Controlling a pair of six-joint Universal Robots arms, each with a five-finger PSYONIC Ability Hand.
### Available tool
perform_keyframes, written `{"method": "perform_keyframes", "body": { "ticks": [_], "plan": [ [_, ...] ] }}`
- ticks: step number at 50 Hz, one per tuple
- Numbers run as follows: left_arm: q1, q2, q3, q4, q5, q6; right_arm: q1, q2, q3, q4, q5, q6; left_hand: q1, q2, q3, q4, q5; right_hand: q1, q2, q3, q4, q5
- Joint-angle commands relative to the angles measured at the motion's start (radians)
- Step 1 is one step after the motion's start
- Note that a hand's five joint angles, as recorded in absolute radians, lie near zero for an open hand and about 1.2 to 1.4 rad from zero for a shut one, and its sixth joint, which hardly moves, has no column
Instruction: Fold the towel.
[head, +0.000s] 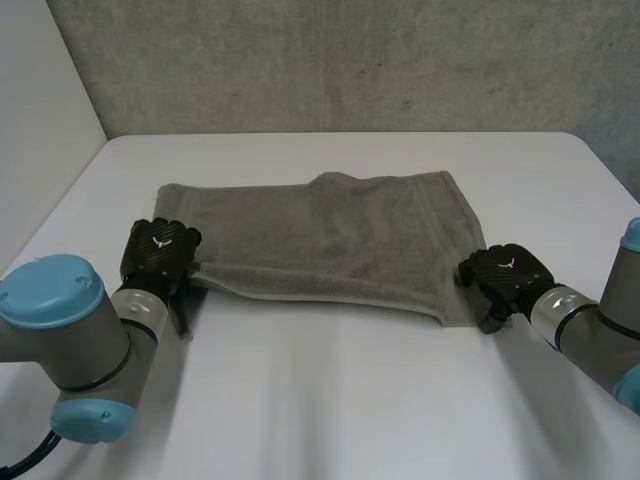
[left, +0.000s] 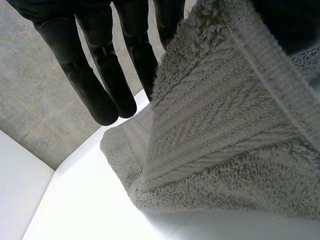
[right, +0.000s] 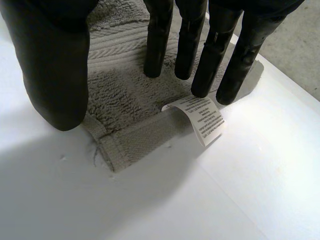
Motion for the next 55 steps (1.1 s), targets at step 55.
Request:
{"method": "perform_keyframes", "body": {
  "ticks": [55],
  "plan": [
    [0.0,-0.013,0.001,0.0,0.0,0.002,-0.003,0.078,-0.128,-0.005,0.003,0.022,-0.176,-0.155,-0.161,-0.156,-0.333,0.807,0.823,0.815,0.814,0.8]
  ]
}}
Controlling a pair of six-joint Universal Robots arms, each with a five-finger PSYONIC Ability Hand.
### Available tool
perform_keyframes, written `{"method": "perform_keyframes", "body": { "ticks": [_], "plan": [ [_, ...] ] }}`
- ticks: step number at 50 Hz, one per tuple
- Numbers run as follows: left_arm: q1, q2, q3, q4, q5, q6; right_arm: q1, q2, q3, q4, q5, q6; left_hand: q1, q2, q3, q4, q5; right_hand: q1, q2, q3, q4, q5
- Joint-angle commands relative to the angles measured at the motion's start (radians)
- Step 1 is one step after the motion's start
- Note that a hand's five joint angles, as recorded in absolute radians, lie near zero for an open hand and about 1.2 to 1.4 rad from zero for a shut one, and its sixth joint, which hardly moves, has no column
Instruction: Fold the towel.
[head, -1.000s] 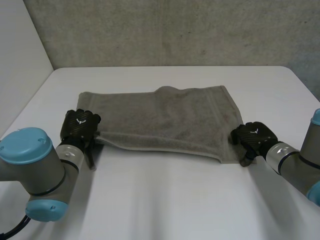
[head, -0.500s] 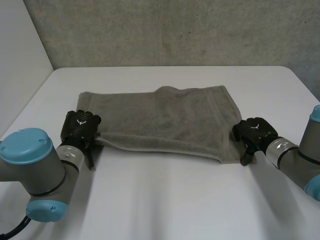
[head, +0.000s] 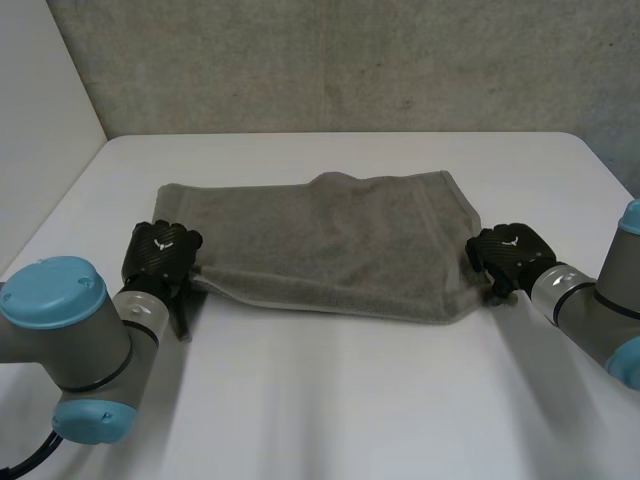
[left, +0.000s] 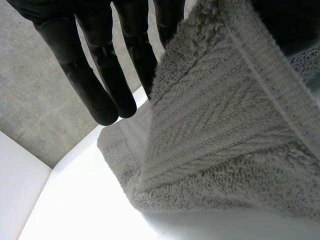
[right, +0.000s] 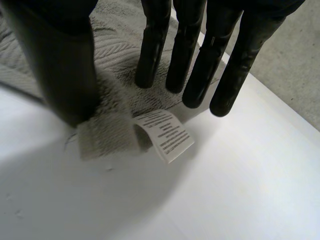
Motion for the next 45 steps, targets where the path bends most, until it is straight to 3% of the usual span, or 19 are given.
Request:
{"method": "perform_keyframes", "body": {
  "ticks": [1,6,10,14,17,35,45],
  "plan": [
    [0.0,-0.002,0.0,-0.001,-0.002,0.0,-0.002,0.02,-0.004,0.0,-0.005,0.003,-0.179,-0.158,-0.163,-0.159,-0.336,0.604,0.608,0.608,0.605,0.613],
    [0.0,-0.002,0.0,-0.001,-0.002,0.001,-0.011,-0.003,0.003,-0.006,-0.005,0.055,-0.188,-0.167,-0.172,-0.168,-0.345,0.604,0.608,0.608,0.605,0.613],
    [0.0,-0.003,0.0,0.001,-0.002,0.003,-0.023,-0.081,0.026,-0.032,-0.004,0.197,-0.285,-0.264,-0.269,-0.265,-0.442,0.604,0.608,0.608,0.605,0.613],
    [0.0,-0.011,0.0,0.004,-0.003,0.006,-0.034,-0.106,0.046,-0.071,-0.002,0.257,-0.697,-0.676,-0.681,-0.677,-0.854,0.604,0.608,0.608,0.605,0.613],
    [0.0,-0.022,0.006,0.005,-0.006,0.011,-0.051,-0.112,0.06,-0.092,0.002,0.27,-0.854,-0.833,-0.838,-0.834,-1.011,0.604,0.608,0.608,0.605,0.613],
    [0.008,-0.063,0.037,0.01,-0.012,0.023,-0.187,-0.152,0.124,-0.186,0.048,0.283,-0.893,-0.872,-0.877,-0.872,-1.05,0.604,0.608,0.608,0.605,0.613],
    [0.012,-0.011,0.017,0.011,-0.038,0.023,-0.198,-0.171,0.135,-0.203,0.073,0.285,-0.884,-0.863,-0.868,-0.864,-1.041,0.604,0.608,0.608,0.605,0.613]
  ]
}}
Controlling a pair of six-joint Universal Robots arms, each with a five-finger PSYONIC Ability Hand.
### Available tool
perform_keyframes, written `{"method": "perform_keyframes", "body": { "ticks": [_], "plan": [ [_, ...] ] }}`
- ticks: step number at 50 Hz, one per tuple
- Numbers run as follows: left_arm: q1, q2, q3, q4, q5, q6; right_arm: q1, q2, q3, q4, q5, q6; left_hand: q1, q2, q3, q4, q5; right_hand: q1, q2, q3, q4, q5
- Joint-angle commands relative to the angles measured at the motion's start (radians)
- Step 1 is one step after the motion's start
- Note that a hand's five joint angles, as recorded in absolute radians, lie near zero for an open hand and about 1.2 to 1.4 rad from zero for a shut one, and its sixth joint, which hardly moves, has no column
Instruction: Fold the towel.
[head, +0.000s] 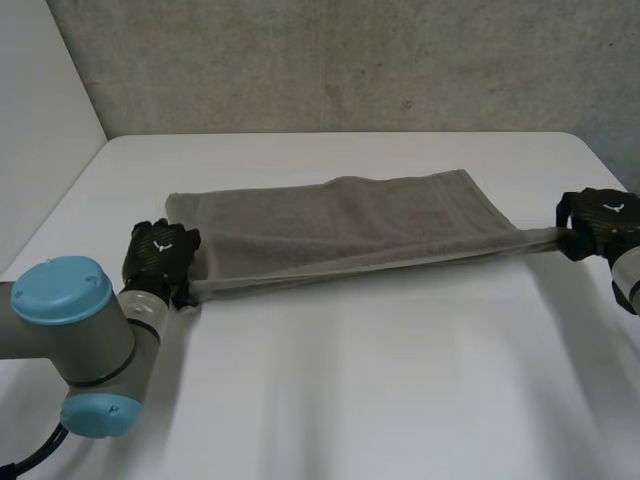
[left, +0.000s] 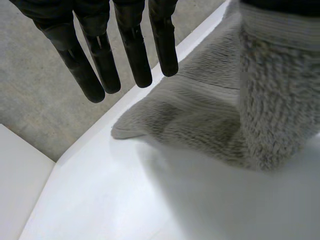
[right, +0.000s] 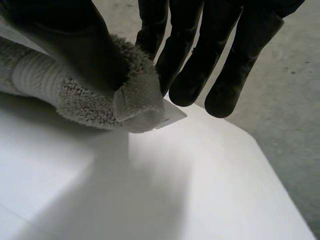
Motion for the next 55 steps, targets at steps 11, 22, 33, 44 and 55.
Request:
{"method": "perform_keyframes", "body": {
  "ticks": [11,22,33,44,55],
  "plan": [
    [0.003,0.136,-0.037,-0.006,-0.047,0.029,0.001,-0.056,0.032,-0.01,0.007,0.018,0.335,0.341,0.341,0.324,0.191,0.058,0.067,0.061,0.05,0.06],
    [0.012,0.297,-0.118,0.117,-0.041,0.061,0.0,-0.143,0.088,-0.08,0.003,0.105,0.766,0.772,0.773,0.756,0.622,0.058,0.067,0.061,0.05,0.06],
    [0.041,0.242,-0.15,0.218,-0.019,0.086,0.009,-0.131,0.069,-0.071,0.004,0.097,0.792,0.798,0.799,0.782,0.648,0.058,0.067,0.061,0.05,0.06],
    [0.066,0.198,-0.077,-0.029,0.05,0.116,0.009,-0.122,0.032,0.024,0.001,0.033,0.22,0.226,0.227,0.21,0.076,0.058,0.067,0.061,0.05,0.06],
    [0.089,0.336,-0.107,-0.191,0.146,0.115,0.003,-0.188,0.006,0.208,-0.049,-0.131,0.792,0.798,0.799,0.782,0.648,0.058,0.067,0.061,0.05,0.06]
  ]
}}
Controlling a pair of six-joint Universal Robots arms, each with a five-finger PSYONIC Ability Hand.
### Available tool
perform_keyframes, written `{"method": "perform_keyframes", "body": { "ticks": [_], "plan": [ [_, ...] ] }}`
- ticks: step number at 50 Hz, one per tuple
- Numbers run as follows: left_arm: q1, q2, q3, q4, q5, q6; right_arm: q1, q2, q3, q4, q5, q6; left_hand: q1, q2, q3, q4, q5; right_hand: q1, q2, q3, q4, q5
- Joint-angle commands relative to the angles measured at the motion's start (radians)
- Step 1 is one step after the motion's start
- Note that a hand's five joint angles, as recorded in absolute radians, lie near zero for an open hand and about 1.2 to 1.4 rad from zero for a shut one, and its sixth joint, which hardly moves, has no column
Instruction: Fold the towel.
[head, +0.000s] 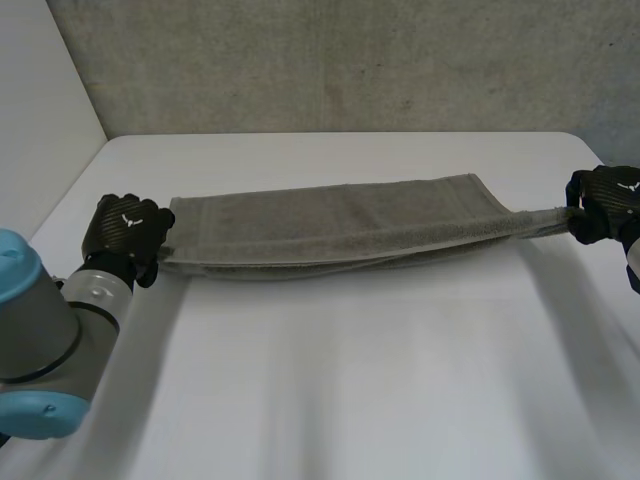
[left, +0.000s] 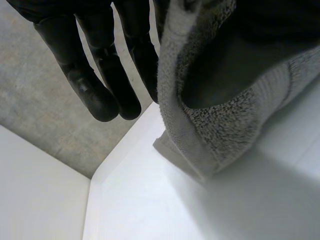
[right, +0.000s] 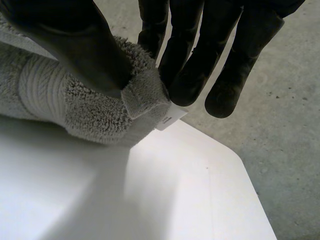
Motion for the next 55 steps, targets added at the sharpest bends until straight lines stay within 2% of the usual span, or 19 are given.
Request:
{"method": "perform_keyframes", "body": {
  "ticks": [1,10,18,22,27,29,30,32,33,34,37,40,42,45,46,48,49,51,55],
  "plan": [
    [0.022,0.114,-0.051,-0.085,0.065,-0.005,-0.006,-0.056,-0.011,0.137,-0.046,-0.118,-0.05,-0.114,-0.134,-0.121,-0.258,0.054,0.067,0.057,0.049,0.06],
    [0.035,0.273,-0.177,-0.133,0.113,-0.004,-0.023,-0.148,0.012,0.426,-0.13,-0.313,-0.05,-0.114,-0.134,-0.121,-0.258,0.054,0.067,0.057,0.049,0.06],
    [0.045,0.486,-0.253,-0.246,0.17,-0.022,-0.132,-0.254,0.038,0.698,-0.209,-0.549,-0.05,-0.114,-0.134,-0.121,-0.258,0.054,0.067,0.057,0.049,0.06],
    [0.045,0.513,-0.252,-0.276,0.177,-0.036,-0.179,-0.295,0.015,0.807,-0.269,-0.624,-0.05,-0.114,-0.134,-0.121,-0.258,0.054,0.067,0.057,0.049,0.06],
    [0.051,0.5,-0.232,-0.276,0.18,-0.057,-0.187,-0.297,-0.045,0.83,-0.295,-0.62,-0.05,-0.114,-0.134,-0.121,-0.258,0.054,0.067,0.057,0.049,0.06],
    [0.08,0.467,-0.203,-0.263,0.182,-0.06,-0.186,-0.286,-0.067,0.83,-0.296,-0.618,-0.05,-0.114,-0.134,-0.121,-0.258,0.054,0.067,0.057,0.049,0.06],
    [0.08,0.467,-0.203,-0.263,0.182,-0.06,-0.184,-0.262,-0.088,0.824,-0.295,-0.617,-0.05,-0.114,-0.134,-0.121,-0.258,0.054,0.067,0.057,0.049,0.06],
    [0.101,0.317,-0.151,-0.224,0.179,-0.059,-0.178,-0.217,-0.113,0.82,-0.293,-0.615,-0.05,-0.114,-0.134,-0.121,-0.258,0.054,0.067,0.057,0.049,0.06],
    [0.101,0.316,-0.15,-0.223,0.179,-0.059,-0.172,-0.152,-0.152,0.81,-0.286,-0.605,-0.05,-0.114,-0.134,-0.121,-0.258,0.054,0.067,0.057,0.049,0.06],
    [0.103,0.248,-0.116,-0.205,0.177,-0.057,-0.172,-0.151,-0.153,0.81,-0.286,-0.605,-0.05,-0.114,-0.134,-0.121,-0.258,0.054,0.067,0.057,0.049,0.06],
    [0.098,0.116,-0.034,-0.184,0.17,-0.053,-0.108,0.037,-0.324,0.8,-0.249,-0.513,-0.05,-0.114,-0.134,-0.121,-0.258,0.054,0.067,0.057,0.049,0.06],
    [0.097,-0.013,0.067,-0.182,0.165,-0.054,-0.067,0.099,-0.398,0.797,-0.226,-0.471,-0.05,-0.114,-0.134,-0.121,-0.258,0.054,0.067,0.057,0.049,0.06],
    [0.095,-0.079,0.124,-0.185,0.163,-0.054,0.001,0.242,-0.569,0.79,-0.156,-0.401,-0.05,-0.114,-0.134,-0.121,-0.258,0.054,0.067,0.057,0.049,0.06],
    [0.089,-0.24,0.312,-0.193,0.16,-0.062,0.041,0.379,-0.742,0.769,-0.079,-0.341,-0.05,-0.114,-0.134,-0.121,-0.258,0.054,0.067,0.057,0.049,0.06],
    [0.089,-0.241,0.313,-0.193,0.16,-0.062,0.041,0.38,-0.743,0.769,-0.078,-0.341,-0.05,-0.114,-0.134,-0.121,-0.258,0.054,0.067,0.057,0.049,0.06],
    [0.078,-0.338,0.433,-0.193,0.16,-0.062,0.07,0.497,-0.877,0.729,-0.028,-0.284,-0.05,-0.114,-0.134,-0.121,-0.258,0.054,0.067,0.057,0.049,0.06],
    [0.078,-0.339,0.434,-0.193,0.16,-0.062,0.071,0.498,-0.878,0.729,-0.028,-0.284,-0.05,-0.114,-0.134,-0.121,-0.258,0.054,0.067,0.057,0.049,0.06],
    [0.071,-0.386,0.498,-0.194,0.159,-0.06,0.1,0.603,-1.002,0.689,0.013,-0.238,-0.05,-0.114,-0.134,-0.121,-0.258,0.054,0.067,0.057,0.049,0.06],
    [0.052,-0.521,0.671,-0.208,0.131,-0.057,0.126,0.686,-1.111,0.653,0.055,-0.207,-0.05,-0.114,-0.134,-0.121,-0.258,0.054,0.067,0.057,0.049,0.06]
  ]
}}
